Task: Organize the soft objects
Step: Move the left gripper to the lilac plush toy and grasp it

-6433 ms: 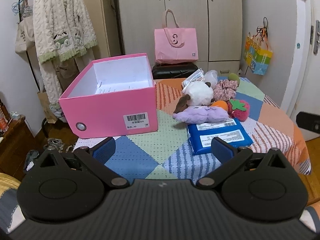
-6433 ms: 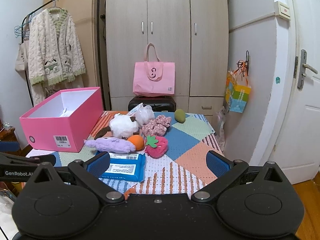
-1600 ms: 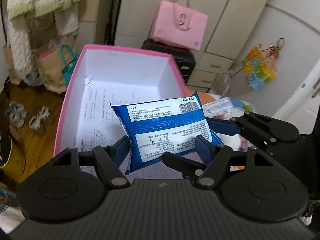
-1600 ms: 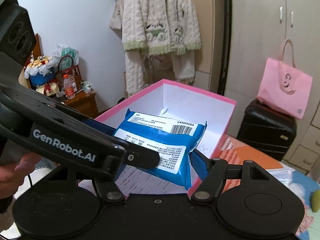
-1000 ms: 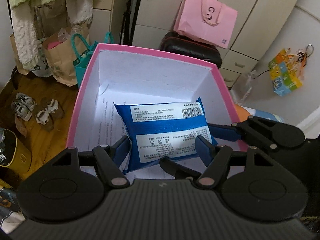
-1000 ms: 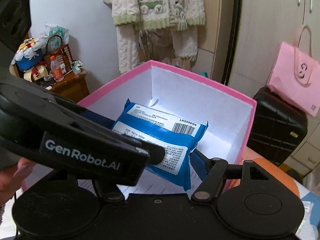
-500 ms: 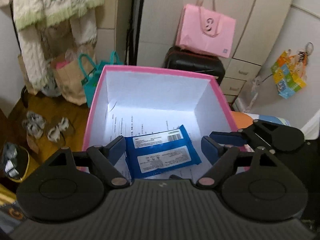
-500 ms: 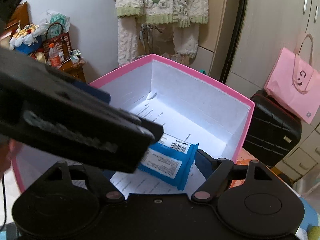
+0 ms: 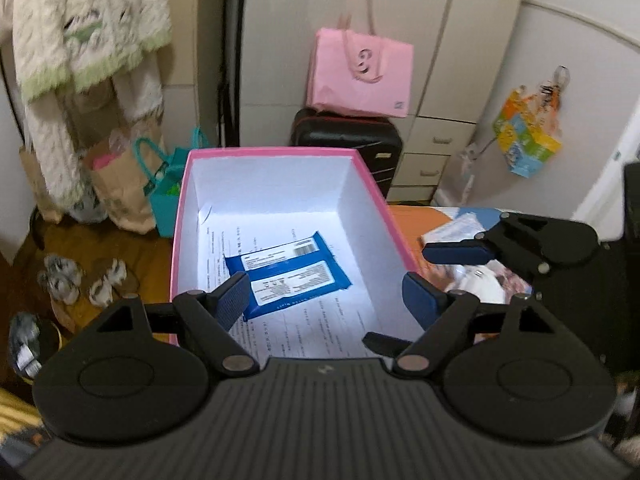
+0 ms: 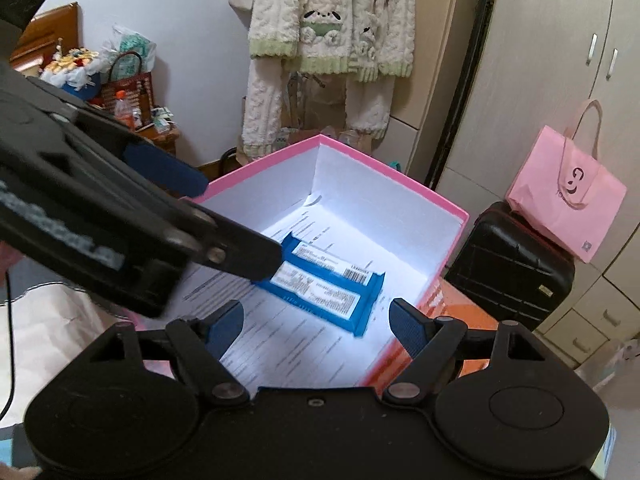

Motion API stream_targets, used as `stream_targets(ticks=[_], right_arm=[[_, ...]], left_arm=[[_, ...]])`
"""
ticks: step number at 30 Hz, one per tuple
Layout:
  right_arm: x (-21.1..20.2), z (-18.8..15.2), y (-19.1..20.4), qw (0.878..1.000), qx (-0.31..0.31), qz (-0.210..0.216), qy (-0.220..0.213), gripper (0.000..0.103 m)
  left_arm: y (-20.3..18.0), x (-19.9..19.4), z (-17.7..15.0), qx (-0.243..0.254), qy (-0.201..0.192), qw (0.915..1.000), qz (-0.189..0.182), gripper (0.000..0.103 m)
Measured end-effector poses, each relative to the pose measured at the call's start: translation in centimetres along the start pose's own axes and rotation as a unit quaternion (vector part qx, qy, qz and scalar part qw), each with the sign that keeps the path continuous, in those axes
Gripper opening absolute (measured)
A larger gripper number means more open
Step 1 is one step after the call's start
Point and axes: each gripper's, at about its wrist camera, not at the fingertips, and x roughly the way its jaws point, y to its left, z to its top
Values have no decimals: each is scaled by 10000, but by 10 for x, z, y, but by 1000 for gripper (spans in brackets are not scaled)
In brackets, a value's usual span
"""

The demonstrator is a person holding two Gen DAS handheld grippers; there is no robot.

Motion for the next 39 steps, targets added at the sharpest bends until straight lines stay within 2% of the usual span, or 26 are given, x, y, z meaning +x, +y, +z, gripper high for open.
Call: stream_targets(ticks=[4, 9, 18, 27, 39], right_arm=[[-29, -13, -11, 9996, 223, 112, -99, 84], [-75, -34, -33, 9982, 521, 23, -290, 84], [-133, -81, -65, 9926, 1036, -325, -545, 84], [-148, -135, -61, 9929, 1060, -287, -457, 84], [-128, -199, -49, 9933, 1110, -16, -332, 84]], left_arm=[[-21, -26, -10, 390, -161, 9990, -126, 85], [-50, -48, -20, 800, -248, 9956, -420, 86], [-97, -57, -37, 1248, -90, 9877, -934, 86], [-136, -38, -58, 1499, 364, 9805, -1219, 86], [-158, 3, -83, 1438, 763, 9756, -1474, 86]])
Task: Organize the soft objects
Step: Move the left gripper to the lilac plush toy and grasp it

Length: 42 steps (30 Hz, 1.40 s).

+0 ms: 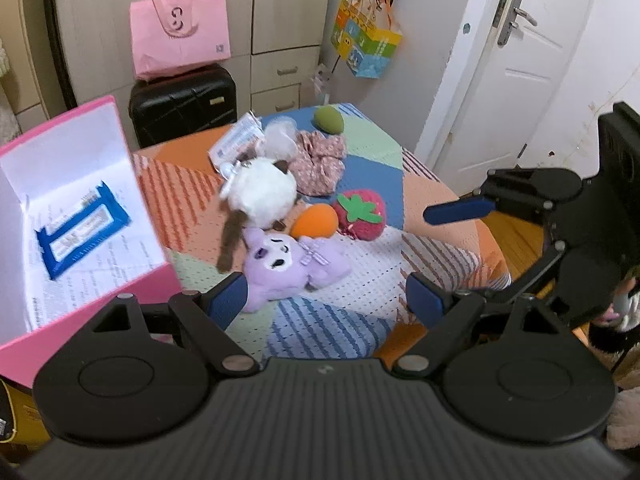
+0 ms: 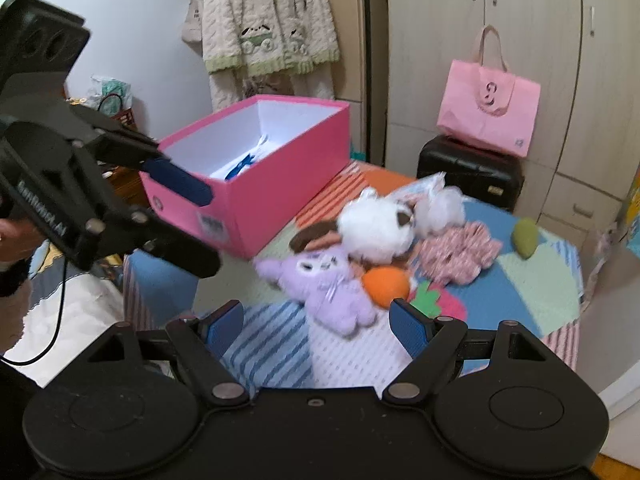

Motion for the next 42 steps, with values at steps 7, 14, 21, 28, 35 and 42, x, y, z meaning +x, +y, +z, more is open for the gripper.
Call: stream_targets(ticks=[7, 14, 21, 28, 35, 42], right_arm=[[31, -23, -19, 9986, 410, 195, -253, 84], [78, -31, -37, 9991, 312, 282, -59, 84], [97, -36, -38, 9989, 282, 367, -81, 84], [108, -40, -26, 9997, -110, -61, -197, 84], [105, -43, -21, 9994, -22, 82, -330, 84], [100, -47, -17, 9995, 36, 26, -309, 85]], left_arm=[[6, 41, -2, -122, 88, 9998, 132, 86], [4, 80, 0, -100, 161, 9982, 564, 86], [9, 105, 2, -324, 258, 9966, 706, 86], [15, 117, -1, -521, 270, 9956, 729, 86], [13, 114, -12, -680, 284, 9958, 549, 87], [13, 101, -20, -970, 170, 9949, 213, 87]])
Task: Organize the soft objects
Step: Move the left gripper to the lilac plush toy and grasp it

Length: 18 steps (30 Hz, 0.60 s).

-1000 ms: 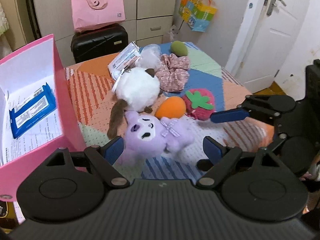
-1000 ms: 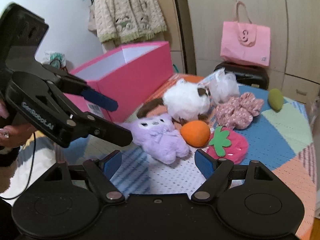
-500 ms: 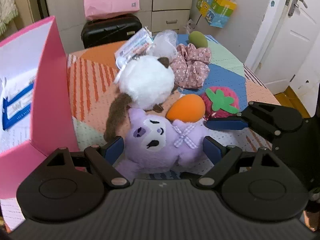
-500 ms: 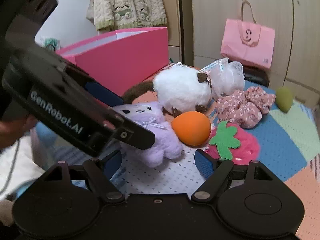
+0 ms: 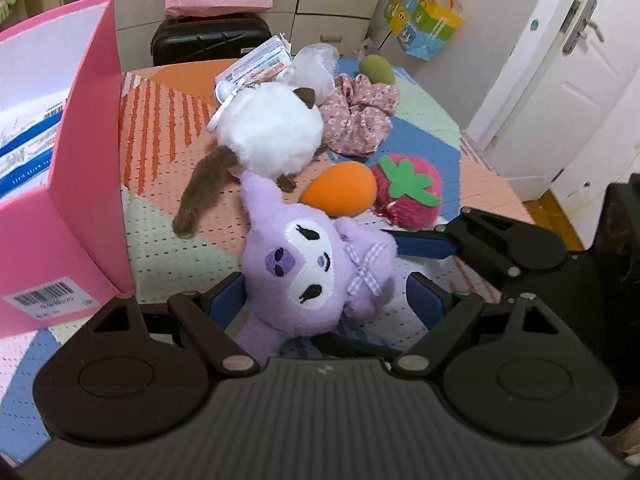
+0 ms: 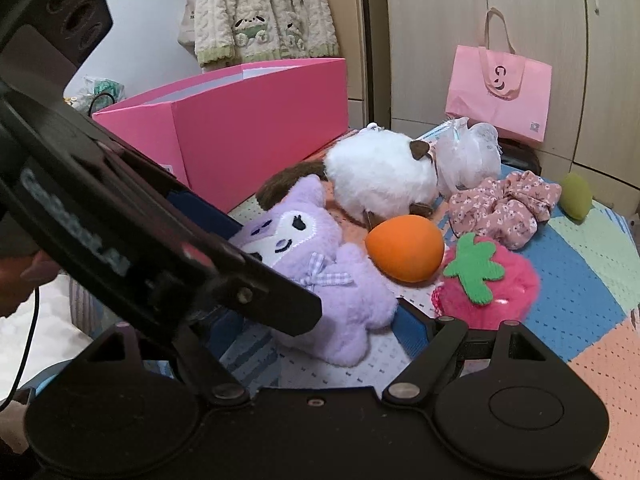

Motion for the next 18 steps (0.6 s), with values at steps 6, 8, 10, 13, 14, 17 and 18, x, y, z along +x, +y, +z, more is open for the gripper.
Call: stream_targets(ticks=[6, 8, 10, 13, 14, 17, 18], right_arm=[[-5, -5, 1, 9996, 244, -171, -31, 90], [-6, -7, 3, 9989, 433, -117, -111, 91], [-5, -7, 7, 9987, 476, -122, -143, 92], [-2, -5, 13, 9987, 489, -68, -153, 94], [0, -4, 15, 9987, 489, -68, -154, 96], [7, -3, 18, 9991, 336, -178, -196, 96], [10, -3, 20, 9991, 248, -262, -230, 96]], left_arm=[[8, 12, -9, -77, -143, 9993, 339, 76], [9, 12, -12, -81, -251, 9992, 291, 70], [7, 10, -13, -59, -282, 9993, 256, 64], [6, 9, -14, -37, -296, 9993, 213, 64], [7, 10, -14, -20, -299, 9993, 223, 63], [8, 9, -16, -13, -310, 9993, 195, 63], [8, 9, -16, -16, -312, 9993, 180, 63]])
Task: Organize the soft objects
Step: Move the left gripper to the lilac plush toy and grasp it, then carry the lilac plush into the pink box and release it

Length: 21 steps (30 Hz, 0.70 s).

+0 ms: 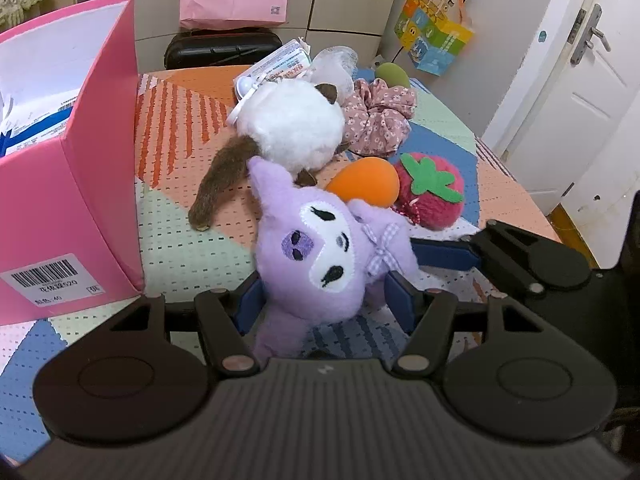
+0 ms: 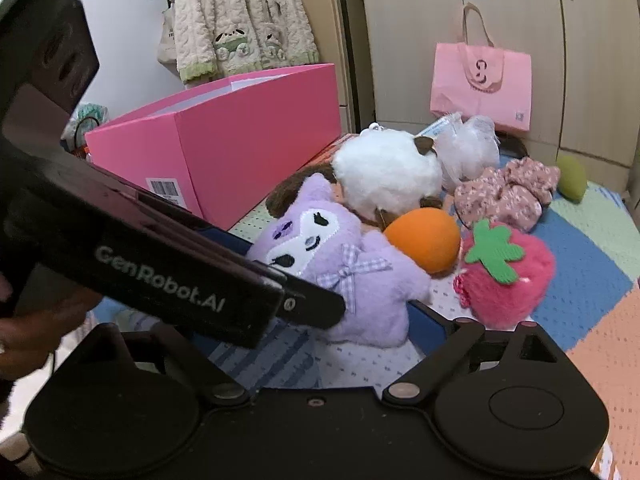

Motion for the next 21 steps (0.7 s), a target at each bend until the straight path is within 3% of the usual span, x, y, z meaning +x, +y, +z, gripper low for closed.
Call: stream_targets(ticks=[10, 21], right_arm=[[4, -6, 12, 9990, -66, -327, -294, 97], [-12, -1, 24, 9994, -76, -336, -53, 97]], left_arm=[[-4, -1, -4, 29, -137, 9999, 88, 63], [-15, -20, -7, 137, 35, 9998, 109, 63]])
